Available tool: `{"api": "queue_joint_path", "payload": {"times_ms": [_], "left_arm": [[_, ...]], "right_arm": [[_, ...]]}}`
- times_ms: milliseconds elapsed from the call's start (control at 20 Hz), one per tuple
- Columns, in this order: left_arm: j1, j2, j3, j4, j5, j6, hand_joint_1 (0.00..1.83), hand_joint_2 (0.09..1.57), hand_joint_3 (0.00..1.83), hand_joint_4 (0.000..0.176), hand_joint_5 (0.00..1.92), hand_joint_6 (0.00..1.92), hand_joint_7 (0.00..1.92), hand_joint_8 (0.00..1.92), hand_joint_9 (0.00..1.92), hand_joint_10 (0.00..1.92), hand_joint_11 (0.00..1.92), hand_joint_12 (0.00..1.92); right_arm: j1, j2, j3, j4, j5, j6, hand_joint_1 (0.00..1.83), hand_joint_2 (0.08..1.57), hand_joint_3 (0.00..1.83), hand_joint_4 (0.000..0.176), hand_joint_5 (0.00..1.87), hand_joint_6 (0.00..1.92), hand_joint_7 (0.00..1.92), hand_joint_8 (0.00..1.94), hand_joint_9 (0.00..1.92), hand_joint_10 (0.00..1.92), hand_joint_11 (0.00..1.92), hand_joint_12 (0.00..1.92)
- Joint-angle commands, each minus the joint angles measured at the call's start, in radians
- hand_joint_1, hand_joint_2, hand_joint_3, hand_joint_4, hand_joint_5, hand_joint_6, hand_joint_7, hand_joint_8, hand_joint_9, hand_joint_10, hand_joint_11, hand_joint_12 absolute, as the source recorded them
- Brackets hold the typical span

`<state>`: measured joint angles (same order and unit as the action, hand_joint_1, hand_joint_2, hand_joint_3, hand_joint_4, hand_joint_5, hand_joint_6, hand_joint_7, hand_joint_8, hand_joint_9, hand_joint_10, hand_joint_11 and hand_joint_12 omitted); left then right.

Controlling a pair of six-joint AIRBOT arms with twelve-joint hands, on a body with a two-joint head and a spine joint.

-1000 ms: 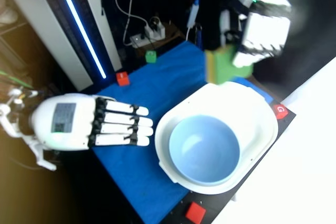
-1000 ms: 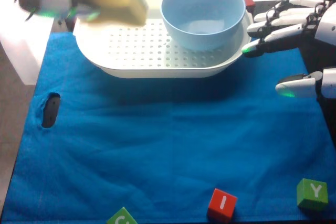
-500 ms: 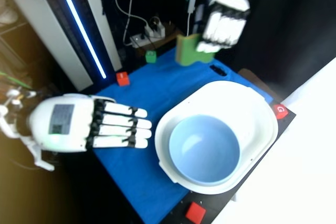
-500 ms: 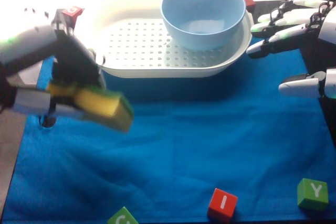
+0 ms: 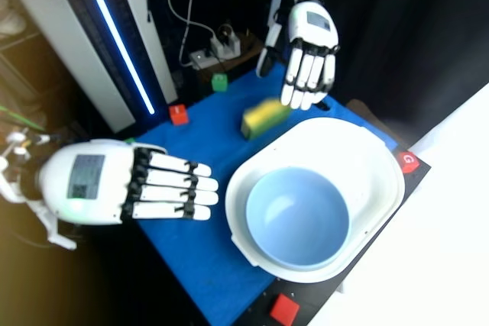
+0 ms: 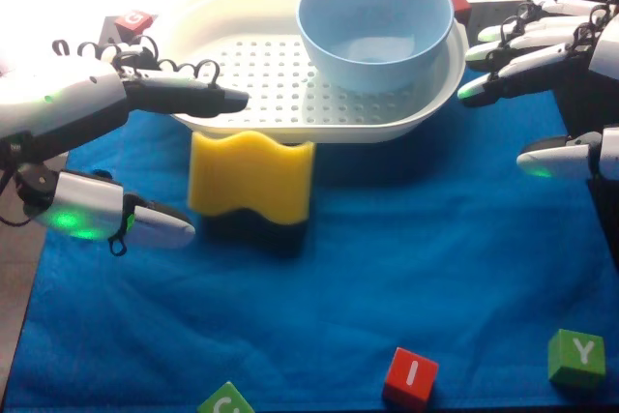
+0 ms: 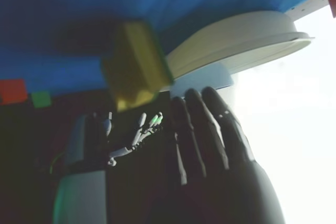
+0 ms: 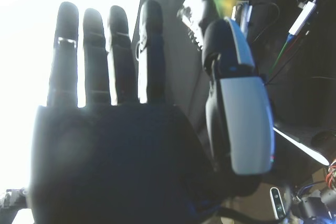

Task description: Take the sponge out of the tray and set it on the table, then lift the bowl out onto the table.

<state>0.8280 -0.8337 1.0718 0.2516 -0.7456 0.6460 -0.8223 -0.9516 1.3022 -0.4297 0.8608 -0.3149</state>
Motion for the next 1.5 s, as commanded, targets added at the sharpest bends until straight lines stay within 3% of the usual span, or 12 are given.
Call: {"api": "queue_joint_path", "payload": {"times_ms": [0,150,300,400,450,550,600,650,800,900,1300,1450], "left_arm": [[-0.007,-0.002,0.004,-0.028,-0.124,-0.010,0.75,0.93,0.00,0.096,0.34,0.00,0.42,0.00,0.43,0.00,0.00,1.11],[-0.007,0.000,0.004,-0.029,-0.135,-0.010,0.76,0.93,0.00,0.131,0.32,0.00,0.35,0.00,0.34,0.00,0.00,0.86],[-0.004,0.001,0.004,-0.035,-0.137,-0.010,0.76,0.93,0.00,0.113,0.33,0.00,0.39,0.01,0.38,0.01,0.00,0.99],[0.005,0.005,0.004,-0.046,-0.149,-0.010,0.71,0.90,0.00,0.100,0.34,0.00,0.32,0.00,0.29,0.00,0.00,0.79],[0.010,0.008,0.004,-0.053,-0.157,-0.010,0.76,0.84,0.00,0.091,0.31,0.00,0.23,0.00,0.20,0.00,0.00,0.64],[0.019,0.017,0.006,-0.080,-0.181,-0.009,0.78,0.84,0.00,0.100,0.18,0.00,0.07,0.00,0.04,0.00,0.00,0.29],[0.024,0.020,0.008,-0.101,-0.192,0.004,0.78,0.85,0.00,0.112,0.14,0.01,0.02,0.01,0.01,0.00,0.00,0.06],[0.029,0.023,0.007,-0.133,-0.204,0.036,0.71,0.85,0.00,0.148,0.09,0.00,0.00,0.00,0.00,0.00,0.00,0.01],[0.053,0.034,-0.006,-0.241,-0.245,0.144,0.71,0.84,0.00,0.176,0.04,0.00,0.00,0.00,0.00,0.00,0.00,0.00],[0.072,0.038,-0.007,-0.281,-0.268,0.158,0.76,0.84,0.00,0.174,0.05,0.00,0.00,0.00,0.00,0.00,0.00,0.00],[0.119,0.030,-0.012,-0.332,-0.302,0.158,0.74,0.84,0.00,0.176,0.07,0.01,0.00,0.00,0.00,0.00,0.00,0.00],[0.119,0.021,-0.007,-0.337,-0.302,0.158,0.77,0.83,0.00,0.157,0.08,0.01,0.00,0.00,0.00,0.00,0.00,0.00]], "right_arm": [[0.003,0.001,-0.001,0.052,0.103,0.004,0.68,1.18,0.00,0.026,0.64,0.00,0.40,0.00,0.31,0.00,0.03,0.76],[0.003,-0.001,-0.001,0.052,0.103,0.004,0.68,1.19,0.00,0.010,0.65,0.00,0.40,0.00,0.30,0.00,0.02,0.82],[0.003,-0.004,-0.001,0.052,0.103,0.004,0.72,1.17,0.00,0.000,0.67,0.01,0.42,0.01,0.32,0.01,0.02,0.80],[0.003,-0.004,-0.002,0.052,0.103,0.004,0.76,1.16,0.00,0.025,0.64,0.00,0.40,0.00,0.30,0.00,0.01,0.74],[0.003,-0.005,-0.002,0.052,0.104,0.004,0.74,1.17,0.00,0.061,0.60,0.00,0.38,0.00,0.29,0.00,0.00,0.69],[0.004,-0.009,-0.001,0.053,0.104,0.004,0.75,1.16,0.00,0.095,0.53,0.00,0.38,0.00,0.29,0.00,0.00,0.68],[0.004,-0.013,0.001,0.053,0.104,0.004,0.78,1.15,0.00,0.103,0.52,0.00,0.37,0.00,0.28,0.00,0.00,0.65],[0.004,-0.021,0.005,0.054,0.104,0.004,0.82,1.12,0.00,0.083,0.55,0.00,0.39,0.00,0.30,0.00,0.00,0.68],[0.008,-0.044,0.025,0.055,0.104,0.004,0.92,1.04,0.00,0.050,0.59,0.00,0.41,0.00,0.32,0.00,0.00,0.76],[0.022,-0.046,0.035,0.055,0.104,0.004,0.80,1.08,0.01,0.096,0.54,0.00,0.38,0.00,0.30,0.00,0.00,0.68],[0.128,-0.130,0.148,0.074,0.100,0.004,0.78,1.02,0.00,0.102,0.48,0.00,0.35,0.00,0.28,0.00,0.00,0.67],[0.189,-0.183,0.206,0.079,0.045,0.004,0.76,0.99,0.00,0.080,0.45,0.00,0.36,0.00,0.31,0.00,0.00,0.74]]}}
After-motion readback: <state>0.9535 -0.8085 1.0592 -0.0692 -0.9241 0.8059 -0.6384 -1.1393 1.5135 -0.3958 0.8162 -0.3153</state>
